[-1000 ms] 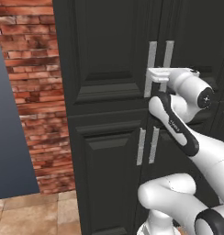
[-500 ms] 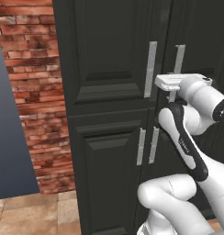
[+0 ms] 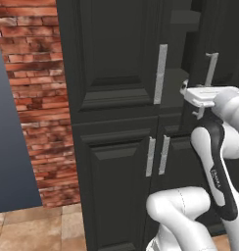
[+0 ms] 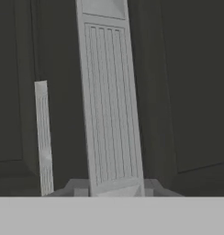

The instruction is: Open the cabinet directly in front. Then move the wine and the mug to the dining counter with the candle on it.

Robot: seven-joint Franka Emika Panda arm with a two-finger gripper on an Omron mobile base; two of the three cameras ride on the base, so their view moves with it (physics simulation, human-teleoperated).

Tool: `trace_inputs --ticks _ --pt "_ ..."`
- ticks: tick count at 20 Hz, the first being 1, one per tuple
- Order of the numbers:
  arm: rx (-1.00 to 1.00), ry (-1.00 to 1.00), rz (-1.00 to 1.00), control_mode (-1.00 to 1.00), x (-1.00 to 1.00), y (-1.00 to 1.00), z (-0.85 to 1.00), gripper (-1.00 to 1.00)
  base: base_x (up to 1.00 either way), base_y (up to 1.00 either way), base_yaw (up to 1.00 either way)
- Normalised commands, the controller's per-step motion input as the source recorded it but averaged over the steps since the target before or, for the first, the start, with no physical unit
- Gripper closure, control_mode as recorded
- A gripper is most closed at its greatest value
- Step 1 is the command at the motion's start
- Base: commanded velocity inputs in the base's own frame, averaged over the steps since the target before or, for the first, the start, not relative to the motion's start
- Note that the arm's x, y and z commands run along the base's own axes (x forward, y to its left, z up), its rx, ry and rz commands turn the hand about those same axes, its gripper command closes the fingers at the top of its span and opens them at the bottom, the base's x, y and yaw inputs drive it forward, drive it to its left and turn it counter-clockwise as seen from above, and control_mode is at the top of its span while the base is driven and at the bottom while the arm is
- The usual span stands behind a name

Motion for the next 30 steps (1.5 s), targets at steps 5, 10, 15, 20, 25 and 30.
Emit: trace_inputs --ticks 5,10,15,20,25,30 --pt "0.0 0.05 0.0 -1.0 -0.61 -0.38 0.05 1.0 0.0 0.0 0.0" --pt "0.0 0.04 0.0 -1.0 -0.57 -0.45 0.01 1.0 0.0 0.0 0.0" --pt "0.0 0.0 0.0 -1.0 -0.13 -0.07 -0.02 1.0 0.0 0.0 0.0" --pt "0.0 0.0 0.0 -1.0 0.0 0.0 0.0 -1.0 0.0 0.0 0.0" --pt "0.0 -0.05 0.0 -1.0 -0.33 -0.03 0.0 -1.0 0.0 0.0 0.0" --pt "0.0 -0.13 0.0 -1.0 -0.62 0.0 0.13 -1.0 0.0 0.0 0.0"
